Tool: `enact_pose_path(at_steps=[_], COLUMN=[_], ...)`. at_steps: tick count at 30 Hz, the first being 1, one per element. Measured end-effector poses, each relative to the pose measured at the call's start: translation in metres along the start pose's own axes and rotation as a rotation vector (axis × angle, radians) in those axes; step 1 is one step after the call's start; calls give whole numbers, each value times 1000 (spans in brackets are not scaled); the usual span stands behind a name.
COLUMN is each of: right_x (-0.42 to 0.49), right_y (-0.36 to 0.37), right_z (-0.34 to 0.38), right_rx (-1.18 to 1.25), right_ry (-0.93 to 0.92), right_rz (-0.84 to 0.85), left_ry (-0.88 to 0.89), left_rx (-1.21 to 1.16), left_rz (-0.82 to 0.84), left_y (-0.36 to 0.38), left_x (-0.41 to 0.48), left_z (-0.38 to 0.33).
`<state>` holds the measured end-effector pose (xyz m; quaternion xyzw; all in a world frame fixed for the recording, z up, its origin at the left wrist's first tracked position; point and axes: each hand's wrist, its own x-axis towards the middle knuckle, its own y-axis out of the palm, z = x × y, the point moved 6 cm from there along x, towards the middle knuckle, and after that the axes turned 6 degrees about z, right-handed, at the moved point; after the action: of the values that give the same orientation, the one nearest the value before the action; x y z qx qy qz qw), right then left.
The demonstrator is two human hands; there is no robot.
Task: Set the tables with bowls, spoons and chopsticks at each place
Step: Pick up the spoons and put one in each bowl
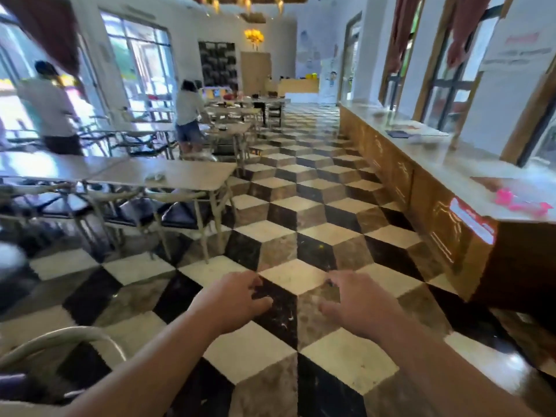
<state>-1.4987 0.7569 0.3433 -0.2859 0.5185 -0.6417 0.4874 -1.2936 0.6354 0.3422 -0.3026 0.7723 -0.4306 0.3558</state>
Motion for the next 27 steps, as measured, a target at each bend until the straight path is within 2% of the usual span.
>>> enact_pose_path(at_steps=[5,10,12,17,22,27], right_x=[130,254,307,429,543,643], right_y=[2,14,22,25,2,26], right_z=[81,162,190,254,326,410], right_rx=[-74,-198,-251,-208,-257,-190], right_ry=[-265,-467,-510,-503,-591,-729], right_rz=[65,76,85,202,87,157], left_ry=[-172,-277,-315,-423,-488,-593], left_rx=[-76,20,60,-112,-69,-79], left_rz=[-115,-218,-216,-199,-329,-342], left_y=[-50,-91,-106,-166,-251,-295], left_x=[46,120,156,245,315,365], left_z=[66,143,177,259,328,393])
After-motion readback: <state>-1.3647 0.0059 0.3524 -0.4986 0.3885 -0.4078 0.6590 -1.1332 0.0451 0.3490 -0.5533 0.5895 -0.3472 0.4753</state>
